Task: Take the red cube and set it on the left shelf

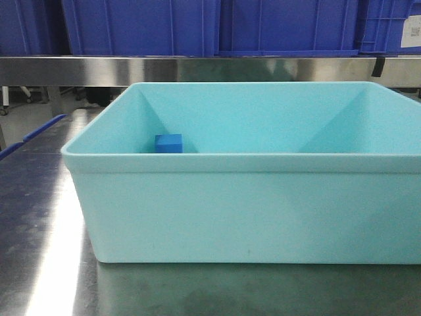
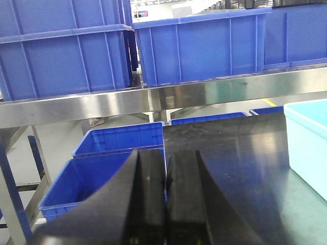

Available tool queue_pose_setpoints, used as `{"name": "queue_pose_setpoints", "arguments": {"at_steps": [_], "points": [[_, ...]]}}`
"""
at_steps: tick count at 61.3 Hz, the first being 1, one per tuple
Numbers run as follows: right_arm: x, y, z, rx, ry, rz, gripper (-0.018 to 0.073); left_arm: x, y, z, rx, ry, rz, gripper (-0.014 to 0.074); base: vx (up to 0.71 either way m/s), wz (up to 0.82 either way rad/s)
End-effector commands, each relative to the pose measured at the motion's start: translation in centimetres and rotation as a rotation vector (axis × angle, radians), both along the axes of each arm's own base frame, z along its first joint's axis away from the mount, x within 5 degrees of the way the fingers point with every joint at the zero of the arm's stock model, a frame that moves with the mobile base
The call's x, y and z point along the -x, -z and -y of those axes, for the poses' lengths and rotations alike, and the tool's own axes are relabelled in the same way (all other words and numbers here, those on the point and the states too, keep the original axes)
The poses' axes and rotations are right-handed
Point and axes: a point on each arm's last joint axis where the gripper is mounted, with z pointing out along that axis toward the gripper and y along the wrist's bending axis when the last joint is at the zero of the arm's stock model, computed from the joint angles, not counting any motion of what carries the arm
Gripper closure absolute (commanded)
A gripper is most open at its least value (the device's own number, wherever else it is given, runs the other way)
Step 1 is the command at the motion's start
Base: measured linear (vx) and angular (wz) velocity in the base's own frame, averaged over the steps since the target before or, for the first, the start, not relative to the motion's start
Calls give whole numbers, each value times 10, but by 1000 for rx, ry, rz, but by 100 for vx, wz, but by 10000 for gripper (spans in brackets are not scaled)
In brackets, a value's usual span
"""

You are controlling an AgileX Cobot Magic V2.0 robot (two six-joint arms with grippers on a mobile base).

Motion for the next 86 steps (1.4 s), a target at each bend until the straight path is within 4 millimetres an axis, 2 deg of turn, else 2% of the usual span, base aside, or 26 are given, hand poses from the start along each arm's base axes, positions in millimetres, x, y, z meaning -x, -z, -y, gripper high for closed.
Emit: {"name": "queue_pose_setpoints", "arguments": {"at_steps": [1,54,75,86], "points": [[3,-18,-1,5,-10,134,502,-1,0,0,7,1,53,491,0,0],[3,-17,-1,10,-8,128,502,-1,0,0,7,1,53,491,0,0],[6,-33,-4,9,-39,305,502,-1,0,0,7,1,53,491,0,0],[-2,-38,-3,7,-34,218,502,-1,0,0,7,1,53,491,1,6]]}}
